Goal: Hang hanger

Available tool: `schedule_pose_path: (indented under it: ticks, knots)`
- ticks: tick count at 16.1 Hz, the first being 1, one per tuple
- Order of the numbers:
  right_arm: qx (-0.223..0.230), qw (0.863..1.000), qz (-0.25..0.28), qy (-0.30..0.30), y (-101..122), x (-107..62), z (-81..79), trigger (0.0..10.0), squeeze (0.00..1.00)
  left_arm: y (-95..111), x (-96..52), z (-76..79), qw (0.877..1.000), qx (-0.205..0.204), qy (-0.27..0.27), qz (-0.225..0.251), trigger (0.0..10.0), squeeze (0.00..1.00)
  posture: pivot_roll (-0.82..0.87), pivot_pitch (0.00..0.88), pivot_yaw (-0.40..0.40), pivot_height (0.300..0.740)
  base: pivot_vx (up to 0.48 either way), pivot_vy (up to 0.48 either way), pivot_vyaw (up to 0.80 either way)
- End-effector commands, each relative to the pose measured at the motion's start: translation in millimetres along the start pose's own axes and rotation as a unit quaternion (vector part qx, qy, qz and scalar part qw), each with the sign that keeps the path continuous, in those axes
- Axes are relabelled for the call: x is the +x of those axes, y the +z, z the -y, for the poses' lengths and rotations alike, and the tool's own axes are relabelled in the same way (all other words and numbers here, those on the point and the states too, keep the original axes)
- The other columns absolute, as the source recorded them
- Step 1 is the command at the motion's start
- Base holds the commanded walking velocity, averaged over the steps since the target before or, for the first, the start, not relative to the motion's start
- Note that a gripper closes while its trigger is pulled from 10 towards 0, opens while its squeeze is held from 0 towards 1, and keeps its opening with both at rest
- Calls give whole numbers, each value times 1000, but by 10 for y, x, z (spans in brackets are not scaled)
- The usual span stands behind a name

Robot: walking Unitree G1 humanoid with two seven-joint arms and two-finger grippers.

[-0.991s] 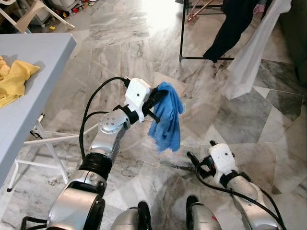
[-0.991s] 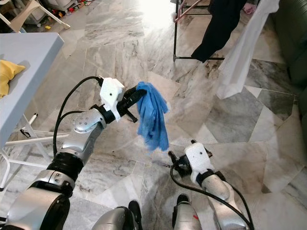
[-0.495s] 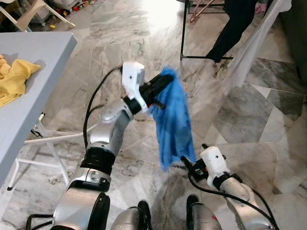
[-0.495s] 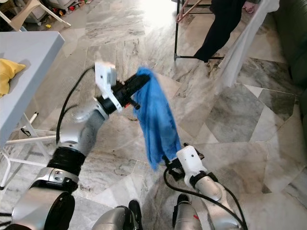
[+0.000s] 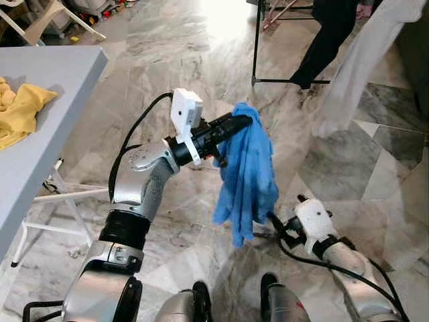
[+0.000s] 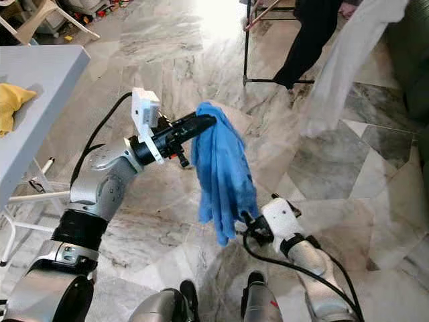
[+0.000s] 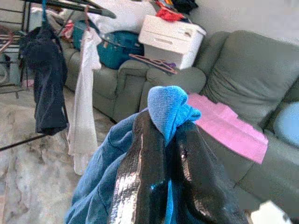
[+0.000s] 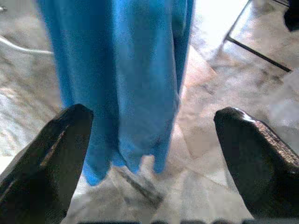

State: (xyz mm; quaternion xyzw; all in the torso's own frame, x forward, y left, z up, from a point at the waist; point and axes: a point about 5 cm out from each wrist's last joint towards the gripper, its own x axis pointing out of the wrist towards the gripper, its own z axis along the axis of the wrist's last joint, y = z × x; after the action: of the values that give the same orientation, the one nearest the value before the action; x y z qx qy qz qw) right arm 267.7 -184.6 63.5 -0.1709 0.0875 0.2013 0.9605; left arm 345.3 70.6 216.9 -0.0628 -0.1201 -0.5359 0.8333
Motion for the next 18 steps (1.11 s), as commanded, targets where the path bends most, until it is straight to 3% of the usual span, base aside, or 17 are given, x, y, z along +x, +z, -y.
schedule_pose_path:
  ticks: [1, 5, 7, 9, 12, 13, 14, 18]
  knots:
    - [14, 999, 19, 33, 70, -47, -35, 10000, 0, 21, -23, -7, 1000, 26, -10, -7, 10000, 0, -123, 265, 162, 740, 0, 0, 0]
    - [41, 996, 32, 66, 159, -146, 92, 10000, 0, -42, -49, 36, 999, 23, -39, -29, 10000, 0, -137, 268, 167, 740, 0, 0, 0]
    - [32, 996, 22, 79, 141, -135, 114, 10000, 0, -57, -40, 102, 997, 14, -64, -30, 10000, 0, -140, 265, 165, 740, 0, 0, 0]
    - [27, 996, 13, 89, 125, -96, 143, 10000, 0, -13, -20, 172, 995, 4, -93, -26, 10000, 0, -137, 262, 162, 740, 0, 0, 0]
    - [40, 992, 16, 116, 162, 48, 66, 10000, 0, 74, 14, 215, 994, -3, -106, -8, 10000, 0, -135, 261, 160, 740, 0, 0, 0]
    - [48, 989, 17, 135, 175, 115, -14, 4706, 0, 122, 50, 235, 995, -5, -104, 6, 10000, 0, -129, 260, 156, 740, 0, 0, 0]
    - [55, 987, 20, 150, 192, 165, -101, 78, 0, 159, 72, 234, 995, -2, -95, 16, 10000, 0, -129, 260, 156, 740, 0, 0, 0]
    - [69, 980, -5, 187, 63, 179, -337, 0, 0, 244, 81, 211, 996, -17, -75, 38, 10000, 0, -124, 260, 147, 740, 0, 0, 0]
